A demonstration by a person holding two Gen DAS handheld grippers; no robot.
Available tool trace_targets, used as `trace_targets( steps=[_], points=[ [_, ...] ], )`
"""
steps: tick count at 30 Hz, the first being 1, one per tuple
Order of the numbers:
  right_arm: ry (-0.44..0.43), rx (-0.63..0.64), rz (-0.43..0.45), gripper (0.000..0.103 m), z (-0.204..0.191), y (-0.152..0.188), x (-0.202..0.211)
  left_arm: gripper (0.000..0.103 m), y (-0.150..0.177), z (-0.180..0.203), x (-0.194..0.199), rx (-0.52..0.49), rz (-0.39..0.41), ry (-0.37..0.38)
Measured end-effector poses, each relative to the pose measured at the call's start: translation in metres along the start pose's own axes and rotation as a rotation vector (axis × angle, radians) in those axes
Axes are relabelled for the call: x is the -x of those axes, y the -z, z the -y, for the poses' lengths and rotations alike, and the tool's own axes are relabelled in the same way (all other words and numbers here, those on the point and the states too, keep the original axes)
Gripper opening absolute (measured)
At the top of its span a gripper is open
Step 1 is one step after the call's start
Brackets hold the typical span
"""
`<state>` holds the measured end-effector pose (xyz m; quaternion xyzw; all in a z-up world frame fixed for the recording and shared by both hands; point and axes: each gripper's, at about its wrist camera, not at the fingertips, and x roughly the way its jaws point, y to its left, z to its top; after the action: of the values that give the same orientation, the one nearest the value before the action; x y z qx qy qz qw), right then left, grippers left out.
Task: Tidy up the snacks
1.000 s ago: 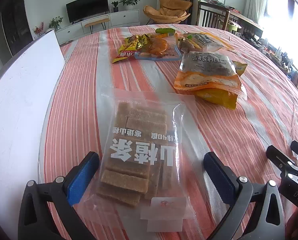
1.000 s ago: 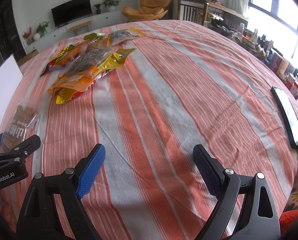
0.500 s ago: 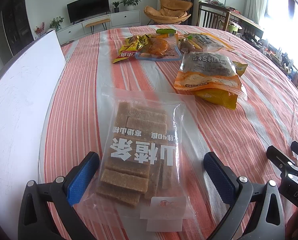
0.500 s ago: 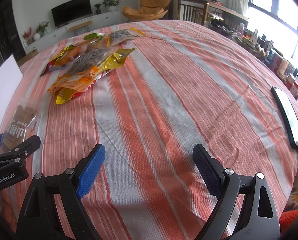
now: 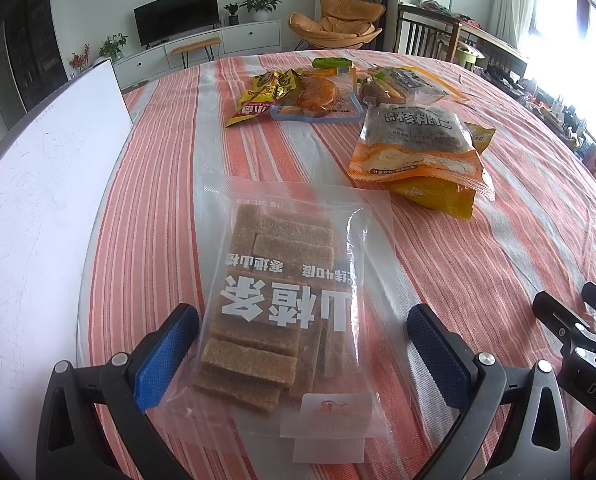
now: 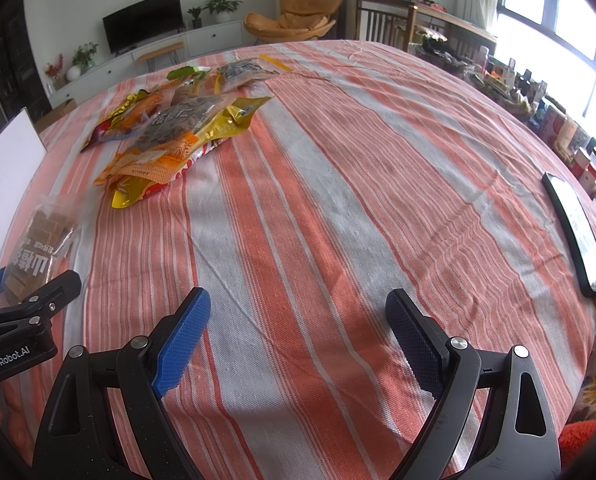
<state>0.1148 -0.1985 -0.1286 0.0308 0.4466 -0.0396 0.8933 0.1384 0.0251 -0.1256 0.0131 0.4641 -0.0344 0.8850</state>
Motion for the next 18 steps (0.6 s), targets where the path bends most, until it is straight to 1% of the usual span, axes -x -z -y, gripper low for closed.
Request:
trace_targets(
  steps=[18],
  points=[
    [0.0,0.0,0.0,0.092,0.0,0.0002,0.0,0.103,0.0002,0.0001,-0.0001,0.001,0.001,-0.001]
  ],
)
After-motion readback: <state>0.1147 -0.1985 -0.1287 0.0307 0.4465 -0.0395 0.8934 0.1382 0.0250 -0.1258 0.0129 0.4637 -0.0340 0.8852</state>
